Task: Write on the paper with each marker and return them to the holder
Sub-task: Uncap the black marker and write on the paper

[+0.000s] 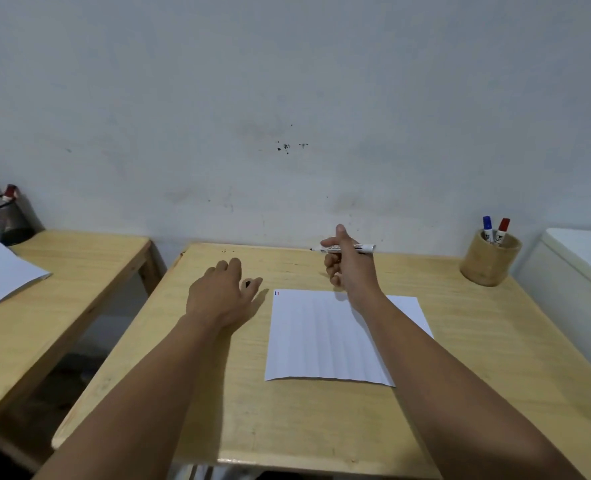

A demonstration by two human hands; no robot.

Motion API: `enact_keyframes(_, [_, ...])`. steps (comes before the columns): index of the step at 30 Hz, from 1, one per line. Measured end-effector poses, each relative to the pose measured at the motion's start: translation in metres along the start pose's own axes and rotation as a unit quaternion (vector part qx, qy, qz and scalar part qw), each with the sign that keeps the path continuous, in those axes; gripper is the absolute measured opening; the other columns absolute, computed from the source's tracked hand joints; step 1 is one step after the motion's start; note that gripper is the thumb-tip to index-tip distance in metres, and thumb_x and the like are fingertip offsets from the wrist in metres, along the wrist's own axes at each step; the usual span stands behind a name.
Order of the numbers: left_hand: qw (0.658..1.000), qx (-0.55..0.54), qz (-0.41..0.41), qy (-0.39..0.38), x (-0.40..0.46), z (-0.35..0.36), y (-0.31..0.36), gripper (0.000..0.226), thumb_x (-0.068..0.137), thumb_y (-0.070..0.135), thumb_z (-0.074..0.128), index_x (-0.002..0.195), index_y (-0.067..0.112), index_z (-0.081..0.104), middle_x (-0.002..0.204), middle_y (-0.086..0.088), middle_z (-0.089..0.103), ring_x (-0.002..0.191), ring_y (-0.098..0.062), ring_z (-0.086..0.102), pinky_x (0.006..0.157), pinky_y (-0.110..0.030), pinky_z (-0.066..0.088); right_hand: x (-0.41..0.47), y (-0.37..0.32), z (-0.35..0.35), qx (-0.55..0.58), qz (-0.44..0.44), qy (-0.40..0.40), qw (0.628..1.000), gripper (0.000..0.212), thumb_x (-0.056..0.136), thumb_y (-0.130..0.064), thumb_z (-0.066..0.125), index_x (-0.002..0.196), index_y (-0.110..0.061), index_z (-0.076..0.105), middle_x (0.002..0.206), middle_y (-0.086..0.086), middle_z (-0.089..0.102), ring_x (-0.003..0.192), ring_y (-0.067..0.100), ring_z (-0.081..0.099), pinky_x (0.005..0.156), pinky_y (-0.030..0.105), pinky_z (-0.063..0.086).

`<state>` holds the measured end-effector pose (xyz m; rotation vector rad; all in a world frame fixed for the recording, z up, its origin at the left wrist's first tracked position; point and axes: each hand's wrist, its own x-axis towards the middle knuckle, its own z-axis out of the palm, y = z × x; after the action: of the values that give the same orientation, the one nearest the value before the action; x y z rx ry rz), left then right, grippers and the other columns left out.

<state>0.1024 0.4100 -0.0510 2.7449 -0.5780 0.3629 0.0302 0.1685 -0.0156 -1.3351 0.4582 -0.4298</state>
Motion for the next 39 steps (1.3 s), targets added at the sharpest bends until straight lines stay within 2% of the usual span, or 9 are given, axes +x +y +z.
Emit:
enact_keyframes(2, [0.995, -0.065, 0.032, 0.067, -0.019, -0.008, 0.005, 0.044, 0.085, 0.071, 0.042, 0.099, 0.029, 0.049, 0.091, 0.013, 0.053, 0.081, -0.015, 0.054, 0.064, -0.034, 0.044, -0.002, 0.003, 0.006, -0.009, -0.002, -0.001, 1.0, 0.024, 0.103, -0.039, 0.063, 0.095, -0.025, 0.08, 0.064, 0.003, 0.072, 0.044, 0.012, 0.054, 0.042, 0.018, 0.039])
enact_keyframes(4, [0.985, -0.105, 0.109, 0.085, -0.039, -0.011, 0.009, 0.04, 0.084, 0.068, 0.054, 0.1, 0.031, 0.054, 0.092, 0.016, 0.055, 0.083, -0.011, 0.053, 0.065, -0.032, 0.043, -0.009, 0.011, 0.013, -0.038, -0.026, -0.029, 0.998, 0.016, 0.097, -0.031, 0.068, 0.096, -0.024, 0.082, 0.073, 0.004, 0.079, 0.051, 0.017, 0.06, 0.045, 0.021, 0.044])
enact_keyframes(8, [0.98, -0.085, 0.178, -0.023, -0.067, -0.006, 0.006, 0.07, 0.083, 0.081, 0.048, 0.13, 0.031, 0.062, 0.135, 0.013, 0.061, 0.124, -0.015, 0.052, 0.094, -0.037, 0.04, -0.023, 0.029, 0.034, -0.107, -0.029, -0.027, 0.993, 0.028, 0.092, -0.042, 0.072, 0.082, -0.018, 0.08, 0.065, 0.0, 0.072, 0.052, 0.017, 0.057, 0.044, 0.021, 0.039])
enact_keyframes(12, [0.985, -0.016, 0.145, -0.092, -0.076, 0.002, -0.001, 0.101, 0.073, 0.098, 0.036, 0.15, 0.033, 0.047, 0.167, 0.007, 0.031, 0.155, -0.017, 0.022, 0.121, -0.048, 0.022, -0.024, 0.047, 0.047, -0.127, -0.033, -0.035, 0.991, 0.018, 0.087, -0.03, 0.07, 0.077, -0.018, 0.079, 0.066, 0.002, 0.074, 0.055, 0.016, 0.062, 0.047, 0.025, 0.047])
enact_keyframes(16, [0.985, -0.007, 0.12, -0.12, -0.076, 0.011, -0.007, 0.118, 0.066, 0.105, 0.025, 0.158, 0.032, 0.035, 0.171, 0.008, 0.016, 0.158, -0.014, 0.008, 0.127, -0.049, 0.008, -0.024, 0.067, 0.048, -0.16, -0.045, -0.013, 0.986, 0.036, 0.091, -0.046, 0.077, 0.075, -0.014, 0.071, 0.061, 0.004, 0.071, 0.051, 0.014, 0.063, 0.048, 0.024, 0.049])
enact_keyframes(21, [0.988, -0.018, 0.104, -0.113, -0.079, 0.016, -0.007, 0.123, 0.063, 0.106, 0.026, 0.16, 0.03, 0.032, 0.171, 0.008, 0.014, 0.158, -0.012, 0.005, 0.127, -0.05, 0.003, -0.017, 0.076, 0.046, -0.152, -0.028, -0.002, 0.988, 0.035, 0.088, -0.033, 0.07, 0.079, -0.001, 0.064, 0.074, 0.022, 0.076, 0.051, 0.016, 0.065, 0.05, 0.026, 0.051])
enact_keyframes(24, [0.989, -0.017, 0.099, -0.109, -0.079, 0.016, -0.006, 0.125, 0.062, 0.107, 0.026, 0.16, 0.028, 0.033, 0.171, 0.008, 0.015, 0.158, -0.011, 0.005, 0.127, -0.052, 0.003, -0.016, 0.078, 0.046, -0.15, -0.028, -0.003, 0.988, 0.035, 0.084, -0.032, 0.068, 0.077, 0.001, 0.06, 0.076, 0.022, 0.076, 0.052, 0.018, 0.066, 0.053, 0.029, 0.052])
enact_keyframes(34, [0.988, -0.015, 0.1, -0.118, -0.078, 0.013, -0.006, 0.126, 0.062, 0.107, 0.025, 0.16, 0.029, 0.032, 0.171, 0.008, 0.014, 0.158, -0.01, 0.004, 0.128, -0.051, 0.002, -0.015, 0.084, 0.047, -0.192, -0.052, -0.009, 0.98, 0.03, 0.079, -0.04, 0.067, 0.067, -0.013, 0.066, 0.065, 0.006, 0.077, 0.052, 0.016, 0.071, 0.056, 0.031, 0.057])
enact_keyframes(39, [0.988, -0.021, 0.099, -0.116, -0.078, 0.013, -0.006, 0.125, 0.062, 0.106, 0.028, 0.16, 0.029, 0.032, 0.171, 0.009, 0.014, 0.158, -0.009, 0.004, 0.128, -0.05, 0.002, -0.017, 0.082, 0.047, -0.215, -0.07, -0.01, 0.974, 0.027, 0.082, -0.037, 0.067, 0.06, -0.021, 0.067, 0.065, 0.008, 0.076, 0.053, 0.016, 0.071, 0.058, 0.033, 0.058])
